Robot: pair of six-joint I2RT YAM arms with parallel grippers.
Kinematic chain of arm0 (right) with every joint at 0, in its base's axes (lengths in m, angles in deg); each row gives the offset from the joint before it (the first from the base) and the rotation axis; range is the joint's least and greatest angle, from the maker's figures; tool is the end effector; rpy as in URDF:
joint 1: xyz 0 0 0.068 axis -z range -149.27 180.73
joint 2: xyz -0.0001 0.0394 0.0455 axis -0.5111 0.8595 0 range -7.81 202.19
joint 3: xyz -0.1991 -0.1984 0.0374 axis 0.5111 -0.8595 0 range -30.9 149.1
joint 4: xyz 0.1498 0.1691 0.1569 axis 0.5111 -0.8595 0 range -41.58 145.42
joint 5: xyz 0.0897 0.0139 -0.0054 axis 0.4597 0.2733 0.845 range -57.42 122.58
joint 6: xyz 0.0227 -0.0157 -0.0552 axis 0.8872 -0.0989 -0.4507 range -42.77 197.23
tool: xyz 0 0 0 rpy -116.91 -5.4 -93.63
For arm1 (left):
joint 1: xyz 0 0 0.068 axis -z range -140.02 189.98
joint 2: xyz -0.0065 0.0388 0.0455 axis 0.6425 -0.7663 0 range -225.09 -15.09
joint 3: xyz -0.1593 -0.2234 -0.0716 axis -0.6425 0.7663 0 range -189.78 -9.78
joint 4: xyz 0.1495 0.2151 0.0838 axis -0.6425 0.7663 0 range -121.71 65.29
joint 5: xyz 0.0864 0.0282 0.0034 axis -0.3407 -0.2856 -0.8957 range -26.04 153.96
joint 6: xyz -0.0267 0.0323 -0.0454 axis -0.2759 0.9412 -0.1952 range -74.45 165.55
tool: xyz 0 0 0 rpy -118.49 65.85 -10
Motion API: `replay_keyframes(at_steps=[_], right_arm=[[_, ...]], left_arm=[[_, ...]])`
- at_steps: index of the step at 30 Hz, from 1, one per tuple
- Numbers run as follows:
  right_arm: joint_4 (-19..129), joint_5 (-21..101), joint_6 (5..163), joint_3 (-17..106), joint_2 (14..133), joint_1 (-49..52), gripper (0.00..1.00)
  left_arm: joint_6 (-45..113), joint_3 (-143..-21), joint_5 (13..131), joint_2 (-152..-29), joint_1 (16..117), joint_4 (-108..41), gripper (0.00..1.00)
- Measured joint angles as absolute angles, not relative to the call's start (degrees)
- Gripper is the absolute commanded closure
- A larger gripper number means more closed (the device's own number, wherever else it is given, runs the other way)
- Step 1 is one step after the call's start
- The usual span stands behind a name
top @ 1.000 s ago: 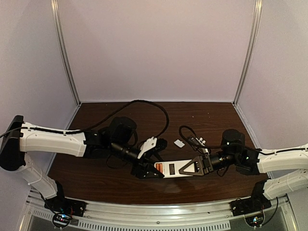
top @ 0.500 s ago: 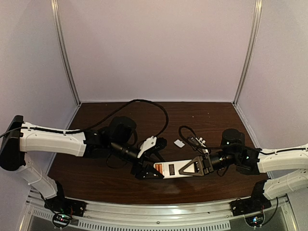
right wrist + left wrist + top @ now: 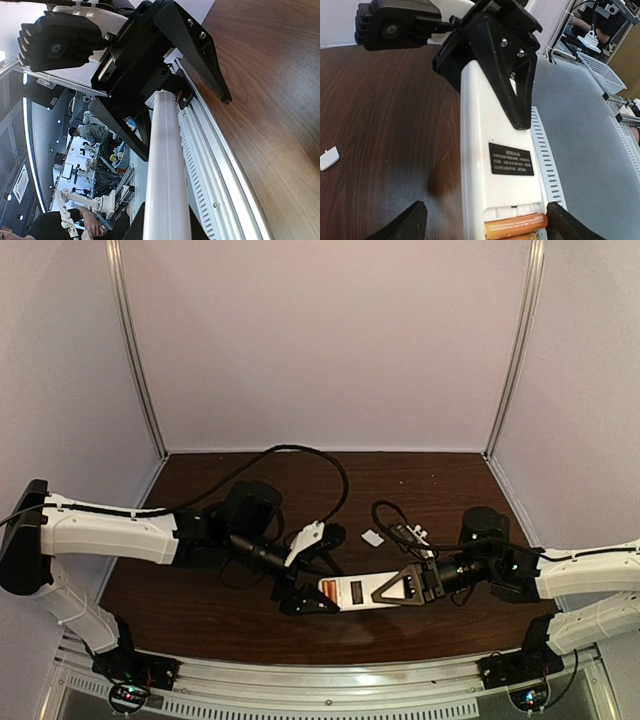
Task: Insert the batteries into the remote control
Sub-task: Load the battery into the battery compartment, then press the battery in the battery compartment.
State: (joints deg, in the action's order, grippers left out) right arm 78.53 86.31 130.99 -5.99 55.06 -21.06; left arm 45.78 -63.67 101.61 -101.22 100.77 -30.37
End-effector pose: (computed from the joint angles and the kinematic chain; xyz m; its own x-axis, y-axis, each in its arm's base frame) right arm 0.1154 0.2073 0.2199 -0.8573 -0.3180 -0.4048 -0.4319 0.0168 0.9017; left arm 0.1436 -0.3153 0.2390 -0.2660 0.4825 -0.8345 0.9405 -0.0598 -0.3344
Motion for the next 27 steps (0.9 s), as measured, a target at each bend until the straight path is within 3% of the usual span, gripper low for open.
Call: replay_keyframes(at_steps=[7, 27], right_arm=[[78.53, 85.31, 130.55, -5.75, 54.76, -21.03, 1.0], [78.1, 84.98, 129.68, -5.75, 54.76, -21.03, 1.0]], left_arm=[[45.78, -63.34, 102.59, -101.22, 100.77, -30.17, 0.11], [41.97, -62.68, 106.46, -101.22, 99.15, -31.28, 0.31]])
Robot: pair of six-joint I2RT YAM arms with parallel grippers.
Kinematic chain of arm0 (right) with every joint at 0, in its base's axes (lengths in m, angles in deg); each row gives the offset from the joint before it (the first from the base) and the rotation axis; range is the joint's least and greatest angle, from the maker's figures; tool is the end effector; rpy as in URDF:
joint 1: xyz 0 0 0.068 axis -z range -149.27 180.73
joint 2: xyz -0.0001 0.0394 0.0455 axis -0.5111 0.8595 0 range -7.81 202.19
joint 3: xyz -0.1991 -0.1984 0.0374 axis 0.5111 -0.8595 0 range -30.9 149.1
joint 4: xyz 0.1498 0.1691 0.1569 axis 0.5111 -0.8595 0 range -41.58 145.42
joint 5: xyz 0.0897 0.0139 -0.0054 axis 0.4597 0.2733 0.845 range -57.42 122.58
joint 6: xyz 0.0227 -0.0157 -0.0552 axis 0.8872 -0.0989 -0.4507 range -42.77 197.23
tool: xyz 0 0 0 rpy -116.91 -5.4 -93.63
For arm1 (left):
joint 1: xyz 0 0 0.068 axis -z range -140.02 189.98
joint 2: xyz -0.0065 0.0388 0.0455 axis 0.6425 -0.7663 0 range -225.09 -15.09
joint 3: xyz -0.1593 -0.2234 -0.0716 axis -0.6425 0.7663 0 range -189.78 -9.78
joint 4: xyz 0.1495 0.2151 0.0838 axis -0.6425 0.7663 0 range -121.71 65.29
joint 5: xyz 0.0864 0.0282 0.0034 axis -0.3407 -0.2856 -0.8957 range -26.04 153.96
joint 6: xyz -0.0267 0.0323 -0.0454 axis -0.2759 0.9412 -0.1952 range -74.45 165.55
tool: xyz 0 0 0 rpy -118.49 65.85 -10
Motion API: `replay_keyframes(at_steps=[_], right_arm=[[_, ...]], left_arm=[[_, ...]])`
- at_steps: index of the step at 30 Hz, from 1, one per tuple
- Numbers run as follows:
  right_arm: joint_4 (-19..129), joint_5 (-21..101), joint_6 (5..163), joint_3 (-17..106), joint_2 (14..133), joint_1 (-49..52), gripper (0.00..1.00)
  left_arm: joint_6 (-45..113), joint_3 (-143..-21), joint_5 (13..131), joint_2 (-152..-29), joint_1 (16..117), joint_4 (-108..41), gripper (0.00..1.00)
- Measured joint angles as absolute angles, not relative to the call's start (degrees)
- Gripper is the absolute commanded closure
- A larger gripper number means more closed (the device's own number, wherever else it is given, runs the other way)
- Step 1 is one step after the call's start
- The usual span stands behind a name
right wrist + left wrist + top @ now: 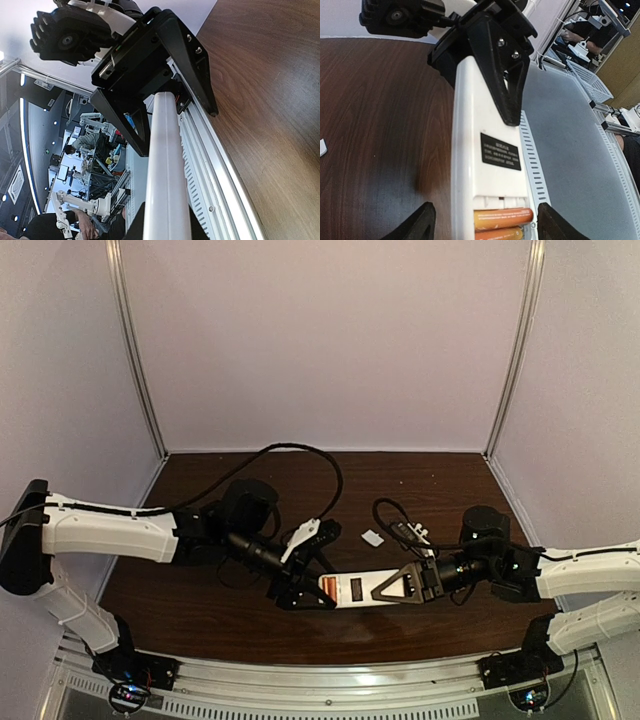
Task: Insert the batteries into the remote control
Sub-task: Press the battery in the battery compartment.
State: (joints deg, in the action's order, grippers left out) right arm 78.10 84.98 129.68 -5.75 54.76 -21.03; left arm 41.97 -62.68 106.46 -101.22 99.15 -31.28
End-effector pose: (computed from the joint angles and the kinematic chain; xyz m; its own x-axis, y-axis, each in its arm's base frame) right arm 0.1164 0.2074 0.2215 -0.8518 -0.2997 -0.4296 -0.4563 0.0218 0.8896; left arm 0.1480 -0.3095 0.2359 -0.3409 0.4815 -0.8074 0.9018 -0.0751 -0.4255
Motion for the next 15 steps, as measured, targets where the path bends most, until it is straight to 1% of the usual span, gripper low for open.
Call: replay_keyframes(at_steps=[3, 10, 11, 13, 15], right_arm=[[77.92, 84.98, 129.59, -5.75, 54.76, -21.03, 1.0], [77.86, 84.74, 129.48, -5.73, 54.76, -21.01, 1.0], [77.86, 84.72, 129.48, -5.73, 54.76, -21.01, 1.0], [77.84, 84.7, 129.48, -5.73, 54.76, -21.01, 1.0], [77.81, 84.7, 129.46, -5.73, 54.76, -21.01, 1.0]], left_arm=[[41.36, -62.68, 106.77, -101.22, 98.61, -31.74, 0.36], [40.84, -62.7, 107.34, -101.24, 98.3, -31.74, 0.39], [40.77, -62.7, 107.38, -101.24, 98.3, -31.74, 0.38], [40.68, -62.68, 107.4, -101.24, 98.3, -31.72, 0.33], [40.68, -62.7, 107.4, -101.26, 98.28, -31.7, 0.3]])
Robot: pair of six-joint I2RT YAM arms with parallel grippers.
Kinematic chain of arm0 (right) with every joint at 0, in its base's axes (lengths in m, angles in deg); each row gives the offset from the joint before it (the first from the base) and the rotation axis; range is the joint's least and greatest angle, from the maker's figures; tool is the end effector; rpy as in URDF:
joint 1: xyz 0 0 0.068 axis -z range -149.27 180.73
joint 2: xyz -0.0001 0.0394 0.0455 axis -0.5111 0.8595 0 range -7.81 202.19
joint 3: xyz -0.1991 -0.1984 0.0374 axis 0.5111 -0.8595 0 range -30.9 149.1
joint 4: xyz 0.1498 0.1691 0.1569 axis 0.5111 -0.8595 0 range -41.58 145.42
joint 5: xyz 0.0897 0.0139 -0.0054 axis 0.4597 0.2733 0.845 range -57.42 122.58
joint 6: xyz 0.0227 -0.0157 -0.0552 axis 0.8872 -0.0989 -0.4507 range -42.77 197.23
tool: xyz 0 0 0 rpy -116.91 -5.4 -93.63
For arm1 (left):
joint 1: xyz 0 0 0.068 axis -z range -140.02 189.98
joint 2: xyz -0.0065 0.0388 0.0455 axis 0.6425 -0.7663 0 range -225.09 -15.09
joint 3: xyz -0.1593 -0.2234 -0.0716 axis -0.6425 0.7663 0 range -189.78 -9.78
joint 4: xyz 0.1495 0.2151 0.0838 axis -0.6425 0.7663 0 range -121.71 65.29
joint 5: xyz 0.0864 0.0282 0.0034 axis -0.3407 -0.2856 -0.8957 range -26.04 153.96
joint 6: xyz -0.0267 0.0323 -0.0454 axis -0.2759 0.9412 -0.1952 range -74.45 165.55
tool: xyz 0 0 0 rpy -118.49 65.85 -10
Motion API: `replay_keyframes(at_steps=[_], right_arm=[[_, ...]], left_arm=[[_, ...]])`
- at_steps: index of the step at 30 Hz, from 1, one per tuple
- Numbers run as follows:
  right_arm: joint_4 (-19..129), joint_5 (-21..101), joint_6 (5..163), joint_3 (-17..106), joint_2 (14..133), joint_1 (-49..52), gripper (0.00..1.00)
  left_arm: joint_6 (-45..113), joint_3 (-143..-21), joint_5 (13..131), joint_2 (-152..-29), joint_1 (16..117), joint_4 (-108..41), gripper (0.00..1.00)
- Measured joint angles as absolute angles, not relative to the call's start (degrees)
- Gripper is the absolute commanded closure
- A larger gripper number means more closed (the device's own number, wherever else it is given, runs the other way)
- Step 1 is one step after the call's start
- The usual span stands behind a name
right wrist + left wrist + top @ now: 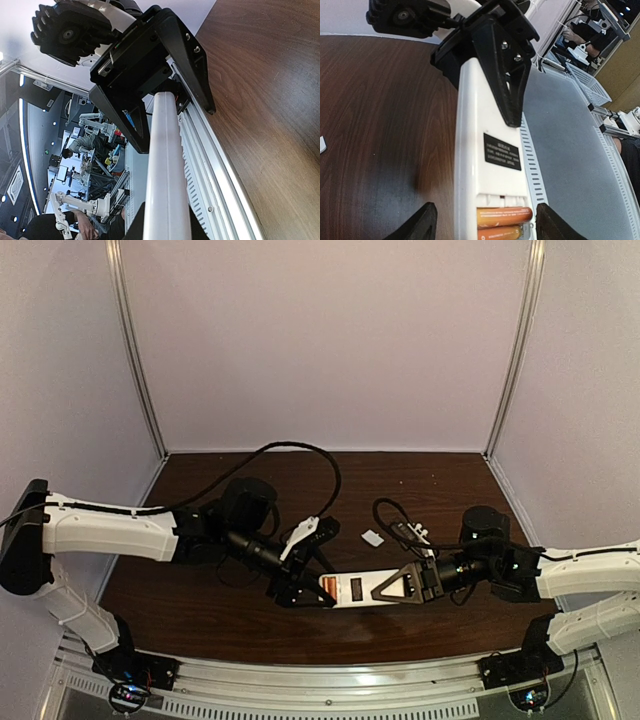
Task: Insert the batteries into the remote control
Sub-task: Press the battery in the battery compartment.
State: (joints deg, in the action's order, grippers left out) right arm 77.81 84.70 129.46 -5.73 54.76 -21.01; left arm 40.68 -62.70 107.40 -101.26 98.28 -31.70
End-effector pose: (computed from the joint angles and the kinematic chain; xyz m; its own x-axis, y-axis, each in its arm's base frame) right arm 0.1166 0.2073 0.2211 -0.8524 -0.2974 -0.4300 -0.4577 0.0270 0.8887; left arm 0.1522 -0.3076 0.2368 -0.3651 0.4740 -0.8013 0.8922 -0.0677 -0.4466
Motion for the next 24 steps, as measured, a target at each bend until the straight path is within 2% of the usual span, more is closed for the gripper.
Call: replay_keyframes(at_steps=[12, 18, 24], right_arm=[[77.79, 84.7, 129.46, -5.64, 54.78, -21.01, 1.0], [77.79, 84.43, 129.48, -5.64, 55.0, -20.97, 1.0], [77.75, 83.63, 129.46, -5.64, 55.04, -20.9, 1.0]], left_arm=[[41.17, -62.92, 107.27, -101.61, 98.19, -31.59, 0.28], [41.38, -63.82, 107.01, -102.44, 98.19, -30.67, 0.36], [41.12, -63.91, 106.9, -102.59, 98.19, -30.19, 0.51]])
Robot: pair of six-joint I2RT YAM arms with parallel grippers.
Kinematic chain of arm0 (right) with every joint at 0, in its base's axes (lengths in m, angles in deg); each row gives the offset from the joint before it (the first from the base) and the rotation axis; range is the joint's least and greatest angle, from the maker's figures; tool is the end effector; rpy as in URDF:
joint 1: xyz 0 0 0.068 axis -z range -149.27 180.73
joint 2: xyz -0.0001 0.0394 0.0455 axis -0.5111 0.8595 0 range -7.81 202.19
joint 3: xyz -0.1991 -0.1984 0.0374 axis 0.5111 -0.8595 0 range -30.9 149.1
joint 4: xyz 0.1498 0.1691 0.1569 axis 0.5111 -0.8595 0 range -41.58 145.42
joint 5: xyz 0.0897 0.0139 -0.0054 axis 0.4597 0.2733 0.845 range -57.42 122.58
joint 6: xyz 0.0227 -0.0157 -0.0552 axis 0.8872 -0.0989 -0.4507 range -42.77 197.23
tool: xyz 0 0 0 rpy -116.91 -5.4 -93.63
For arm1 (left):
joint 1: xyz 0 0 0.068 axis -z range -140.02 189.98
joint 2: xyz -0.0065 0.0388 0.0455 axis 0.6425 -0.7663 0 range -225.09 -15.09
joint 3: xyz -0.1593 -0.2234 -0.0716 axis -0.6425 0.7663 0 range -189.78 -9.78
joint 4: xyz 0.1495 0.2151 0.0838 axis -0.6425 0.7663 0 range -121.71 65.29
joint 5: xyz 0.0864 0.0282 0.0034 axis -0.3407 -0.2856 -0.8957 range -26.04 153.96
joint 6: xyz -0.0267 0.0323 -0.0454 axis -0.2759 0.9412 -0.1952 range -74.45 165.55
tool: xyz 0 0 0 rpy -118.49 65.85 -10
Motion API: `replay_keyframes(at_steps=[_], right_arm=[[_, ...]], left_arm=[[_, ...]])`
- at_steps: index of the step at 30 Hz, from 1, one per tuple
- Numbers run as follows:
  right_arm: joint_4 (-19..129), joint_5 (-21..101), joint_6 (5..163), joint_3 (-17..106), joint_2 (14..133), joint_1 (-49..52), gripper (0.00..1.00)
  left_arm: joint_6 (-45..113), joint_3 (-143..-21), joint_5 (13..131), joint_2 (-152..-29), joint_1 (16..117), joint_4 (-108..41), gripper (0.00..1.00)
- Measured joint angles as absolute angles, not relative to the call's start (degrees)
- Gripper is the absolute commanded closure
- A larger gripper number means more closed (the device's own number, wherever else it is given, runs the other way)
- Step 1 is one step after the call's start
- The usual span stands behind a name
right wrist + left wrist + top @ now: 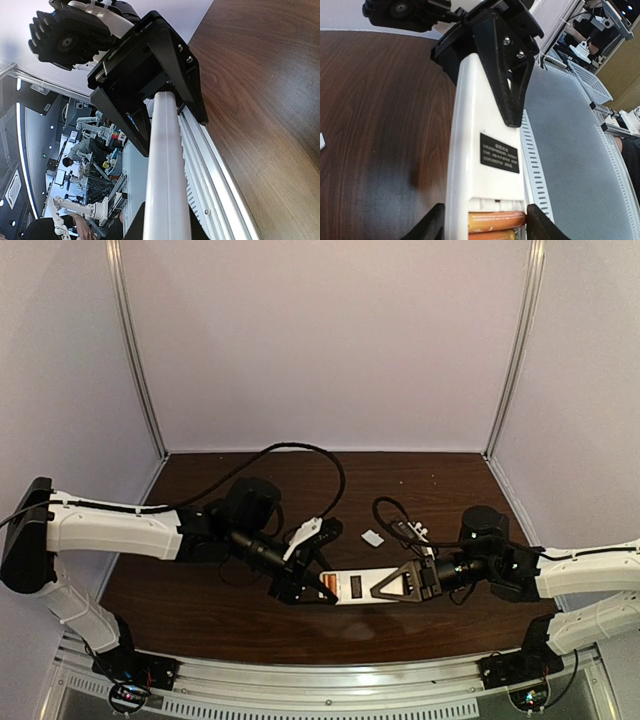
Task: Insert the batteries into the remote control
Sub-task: Press the battery in the battery compartment.
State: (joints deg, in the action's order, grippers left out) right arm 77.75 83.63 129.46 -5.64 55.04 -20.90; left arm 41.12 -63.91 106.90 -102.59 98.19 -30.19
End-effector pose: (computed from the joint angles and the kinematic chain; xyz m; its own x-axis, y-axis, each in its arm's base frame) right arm 0.1183 0.2078 0.2203 -0.8577 -0.2831 -0.4291 -0.4580 0.0419 0.8880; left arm 0.1554 -0.3112 0.2339 -0.3711 0.4916 -0.7878 0.8907 -0.0515 -0.4517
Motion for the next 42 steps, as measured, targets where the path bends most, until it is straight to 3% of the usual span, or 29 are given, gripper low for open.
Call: replay_keyframes(at_steps=[5, 11, 37, 39, 42], right_arm=[[77.2, 83.1, 129.17, -5.64, 55.04, -20.86, 1.0], [77.16, 83.19, 128.25, -5.62, 55.04, -20.86, 1.0], [70.4, 80.52, 124.98, -4.11, 52.92, -20.57, 1.0], [70.23, 80.04, 124.98, -4.07, 52.81, -20.55, 1.0], [70.16, 80.15, 124.89, -4.05, 52.75, -20.55, 1.0]], left_arm=[[40.29, -63.91, 107.25, -103.07, 98.13, -30.19, 0.61], [38.3, -63.91, 108.8, -103.38, 97.12, -31.02, 0.67], [31.15, -64.58, 108.32, -104.01, 92.81, -33.84, 0.73], [30.63, -64.58, 108.36, -104.01, 92.57, -33.84, 0.69], [30.72, -64.58, 108.23, -104.01, 92.44, -33.82, 0.42]])
